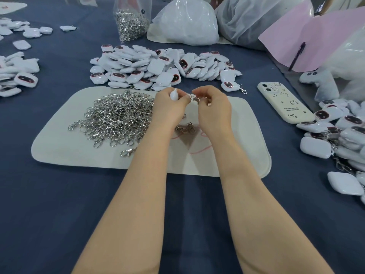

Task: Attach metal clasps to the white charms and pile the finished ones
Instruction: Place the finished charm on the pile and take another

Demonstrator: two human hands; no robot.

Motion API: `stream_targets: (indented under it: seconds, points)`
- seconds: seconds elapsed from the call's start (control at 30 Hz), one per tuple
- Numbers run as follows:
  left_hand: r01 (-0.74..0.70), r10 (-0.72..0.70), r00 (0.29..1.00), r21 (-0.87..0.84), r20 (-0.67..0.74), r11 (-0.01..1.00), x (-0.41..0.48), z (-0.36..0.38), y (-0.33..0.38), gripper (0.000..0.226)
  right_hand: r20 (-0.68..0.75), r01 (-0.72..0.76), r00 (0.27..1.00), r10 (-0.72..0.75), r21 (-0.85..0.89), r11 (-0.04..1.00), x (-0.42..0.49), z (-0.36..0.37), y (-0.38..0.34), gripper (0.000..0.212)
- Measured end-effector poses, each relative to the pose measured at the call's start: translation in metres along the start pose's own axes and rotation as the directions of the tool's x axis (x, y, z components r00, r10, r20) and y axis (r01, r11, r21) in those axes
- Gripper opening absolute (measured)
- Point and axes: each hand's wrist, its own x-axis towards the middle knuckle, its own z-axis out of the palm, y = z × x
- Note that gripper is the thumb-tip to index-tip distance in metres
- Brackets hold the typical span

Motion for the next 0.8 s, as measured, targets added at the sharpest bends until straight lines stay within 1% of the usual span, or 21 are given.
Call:
stream_targets:
  seconds: [0.07,0.13,0.2,0.27,0.37,0.47,0.53,0.63,0.7,0.8]
  points:
    - [-0.076,0.077,0.997,0.061,-0.011,0.995,0.001,0.0001,-0.0014,0.021,0.007,0.009,1.0,-0.009,-0.056,0.998,0.0,-0.0003,0.0019,0.033]
    - [-0.149,0.153,0.988,0.139,-0.021,0.979,0.0017,0.0003,-0.002,0.02,0.043,0.023,0.999,-0.023,-0.002,1.0,0.0,0.0004,0.0013,0.029]
    - [-0.201,0.211,0.977,0.214,-0.023,0.956,0.0021,0.0006,-0.0024,0.013,0.104,0.013,0.994,-0.02,0.069,0.998,-0.0005,0.0021,-0.0006,0.026]
    - [-0.233,0.246,0.969,0.245,-0.022,0.941,0.002,0.0008,-0.002,0.008,0.158,-0.015,0.987,-0.002,0.107,0.994,-0.0008,0.0028,-0.0009,0.024]
    - [-0.245,0.255,0.967,0.226,-0.018,0.943,0.0022,0.0004,-0.0014,0.013,0.185,-0.064,0.982,0.035,0.154,0.986,0.0003,0.0013,-0.0004,0.019]
    - [-0.255,0.265,0.964,0.247,-0.009,0.935,0.0028,0.0003,-0.001,0.015,0.167,-0.083,0.984,0.057,0.155,0.984,0.0002,0.0015,-0.0004,0.016]
    - [-0.26,0.271,0.962,0.272,-0.005,0.927,0.0029,0.0012,-0.0012,0.014,0.134,-0.071,0.99,0.054,0.126,0.989,-0.0001,0.0028,-0.0002,0.015]
    - [-0.274,0.292,0.956,0.3,-0.017,0.914,0.0027,0.0023,-0.0025,0.013,0.101,-0.01,0.995,0.002,0.079,0.997,0.0002,0.0038,0.001,0.014]
    - [-0.257,0.275,0.961,0.263,-0.03,0.93,0.0023,0.0023,-0.0035,0.011,0.092,0.02,0.995,-0.025,0.052,0.998,0.0006,0.0035,0.001,0.015]
    - [-0.245,0.262,0.964,0.225,-0.046,0.943,0.0015,0.0019,-0.0033,0.011,0.083,0.023,0.996,-0.028,0.055,0.998,0.0005,0.0018,0.0011,0.016]
